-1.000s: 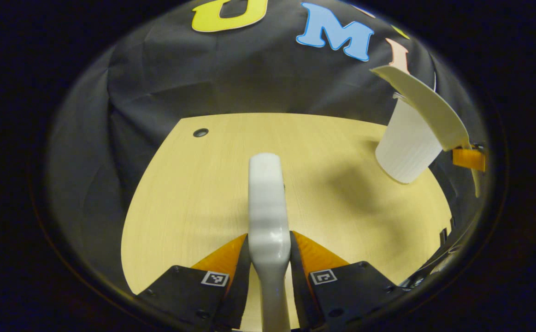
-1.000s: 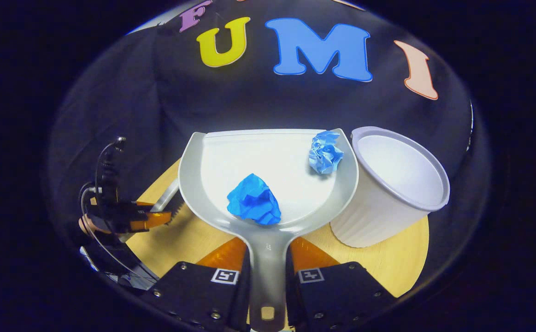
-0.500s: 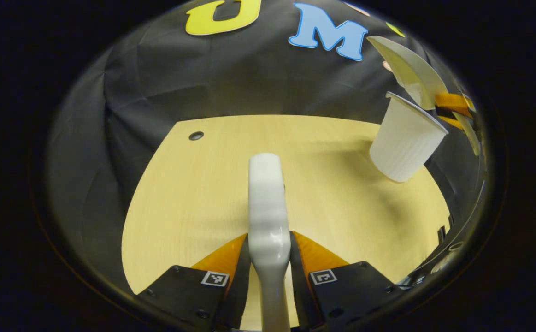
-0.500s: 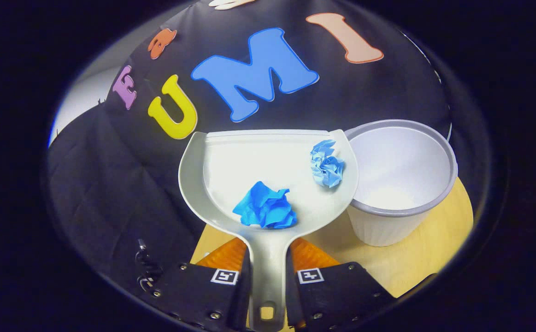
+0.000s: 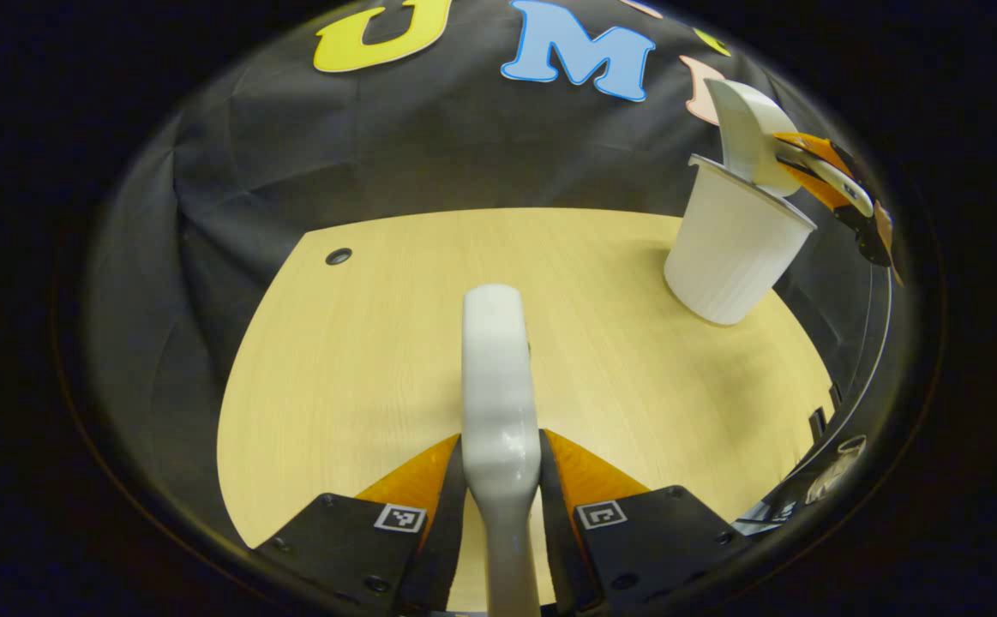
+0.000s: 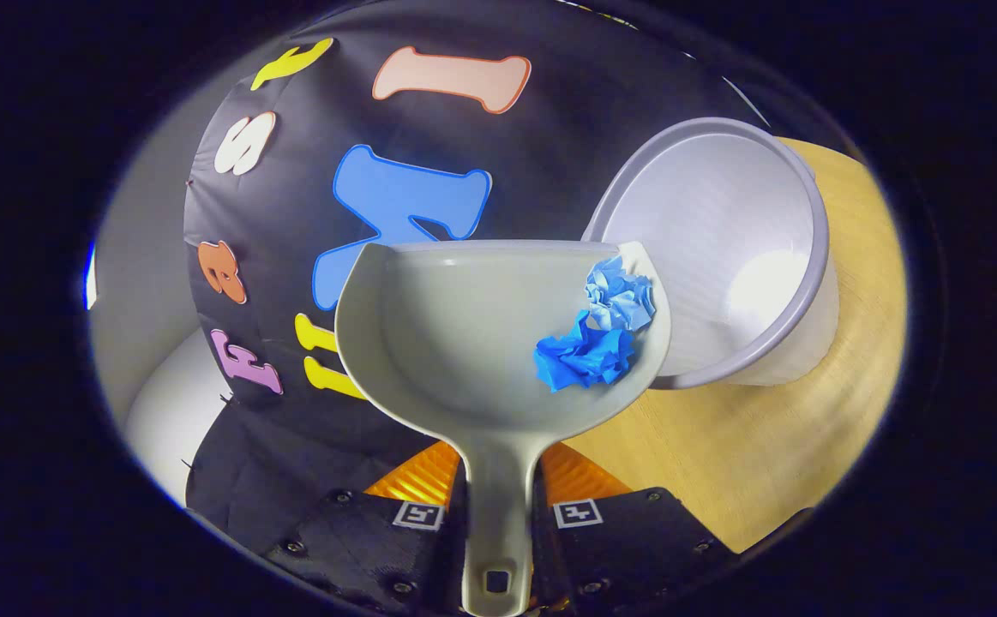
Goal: Pick up the small broom and dustpan from the desktop, sweep the trash into the dustpan with the broom, and then empty the trash into the garbage bin.
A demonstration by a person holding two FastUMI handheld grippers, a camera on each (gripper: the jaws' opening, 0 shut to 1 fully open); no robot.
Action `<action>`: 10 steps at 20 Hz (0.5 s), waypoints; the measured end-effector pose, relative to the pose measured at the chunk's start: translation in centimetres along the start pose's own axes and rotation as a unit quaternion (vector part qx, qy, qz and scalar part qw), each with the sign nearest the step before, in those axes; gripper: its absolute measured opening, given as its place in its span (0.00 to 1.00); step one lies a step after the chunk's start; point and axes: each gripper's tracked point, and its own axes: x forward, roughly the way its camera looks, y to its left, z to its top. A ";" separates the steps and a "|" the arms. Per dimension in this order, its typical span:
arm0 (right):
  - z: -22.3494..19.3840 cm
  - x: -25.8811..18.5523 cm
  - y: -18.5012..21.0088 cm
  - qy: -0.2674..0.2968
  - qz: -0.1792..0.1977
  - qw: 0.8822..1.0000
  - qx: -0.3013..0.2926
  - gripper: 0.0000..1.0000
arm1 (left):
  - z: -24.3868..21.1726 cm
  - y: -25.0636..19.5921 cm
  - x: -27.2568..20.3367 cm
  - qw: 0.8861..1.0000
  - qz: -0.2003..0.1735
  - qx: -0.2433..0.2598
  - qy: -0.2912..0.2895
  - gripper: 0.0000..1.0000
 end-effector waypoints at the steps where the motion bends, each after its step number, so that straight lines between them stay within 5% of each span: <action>1: 0.1 0.0 0.4 -0.004 0.004 1.000 0.010 0.32 | 0.1 -0.3 0.0 1.000 -0.001 0.002 0.000 0.47; 10: 2.5 -0.9 2.8 -0.027 0.104 0.980 0.166 0.31 | 0.3 -2.1 -0.2 1.000 -0.002 0.018 -0.003 0.47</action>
